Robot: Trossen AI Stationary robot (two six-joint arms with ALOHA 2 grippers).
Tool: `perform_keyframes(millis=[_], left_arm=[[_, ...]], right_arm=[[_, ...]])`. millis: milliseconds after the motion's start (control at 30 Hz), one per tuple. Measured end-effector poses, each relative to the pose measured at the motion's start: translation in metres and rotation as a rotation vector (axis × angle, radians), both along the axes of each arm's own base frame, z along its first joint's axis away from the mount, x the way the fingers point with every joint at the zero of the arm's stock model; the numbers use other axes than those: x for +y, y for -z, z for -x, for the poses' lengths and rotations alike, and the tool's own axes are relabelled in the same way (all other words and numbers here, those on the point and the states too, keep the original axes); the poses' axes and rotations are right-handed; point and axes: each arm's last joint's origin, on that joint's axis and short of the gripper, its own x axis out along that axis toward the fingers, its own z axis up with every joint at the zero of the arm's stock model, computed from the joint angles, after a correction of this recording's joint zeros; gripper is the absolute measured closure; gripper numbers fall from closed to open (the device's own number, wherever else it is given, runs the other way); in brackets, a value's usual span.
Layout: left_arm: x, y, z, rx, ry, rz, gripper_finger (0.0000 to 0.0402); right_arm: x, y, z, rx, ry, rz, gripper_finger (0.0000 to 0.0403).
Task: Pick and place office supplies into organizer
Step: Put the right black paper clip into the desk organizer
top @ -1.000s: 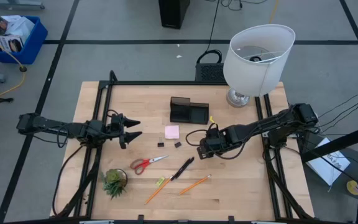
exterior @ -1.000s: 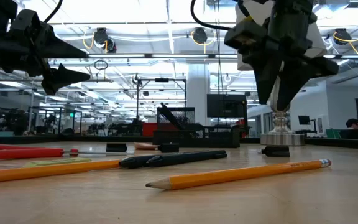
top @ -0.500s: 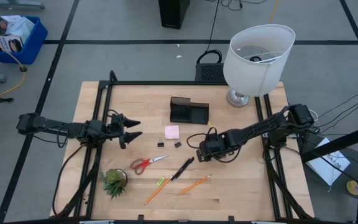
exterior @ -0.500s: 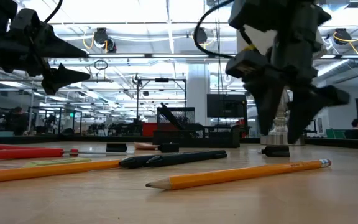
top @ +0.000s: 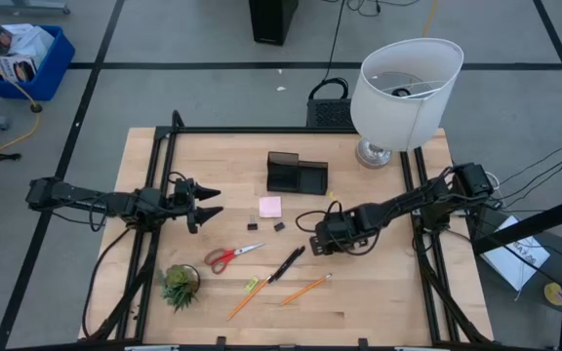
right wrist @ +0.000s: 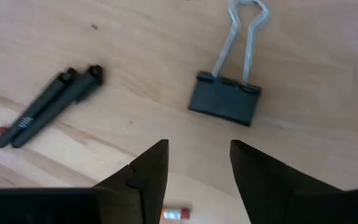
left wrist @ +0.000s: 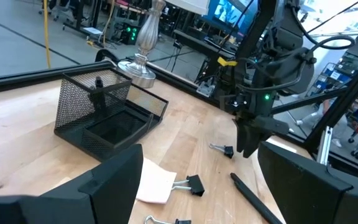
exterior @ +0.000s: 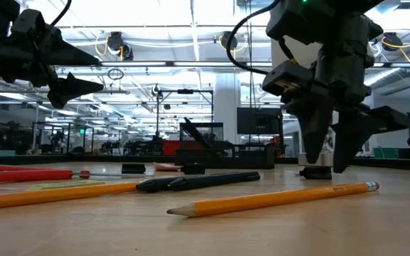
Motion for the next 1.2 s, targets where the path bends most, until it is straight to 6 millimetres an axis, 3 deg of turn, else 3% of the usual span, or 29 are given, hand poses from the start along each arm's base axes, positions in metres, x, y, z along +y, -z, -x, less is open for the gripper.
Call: perform_keyframes(millis=[167, 500, 933, 1200], left_arm=[[0.000, 0.001, 0.000, 0.006, 0.005, 0.000, 0.0078], [0.000, 0.001, 0.000, 0.009, 0.007, -0.007, 0.0078], [0.000, 0.001, 0.000, 0.006, 0.014, 0.009, 0.0078], [0.000, 0.001, 0.000, 0.009, 0.014, 0.004, 0.0078]], right_arm=[[0.003, 0.000, 0.002, 0.021, -0.011, -0.042, 0.0238], [0.007, -0.004, -0.008, -0.095, -0.049, -0.068, 0.0237], [-0.003, -0.003, -0.004, -0.011, -0.015, -0.116, 0.0136], [-0.021, -0.002, -0.007, -0.034, 0.006, -0.079, 0.0122]])
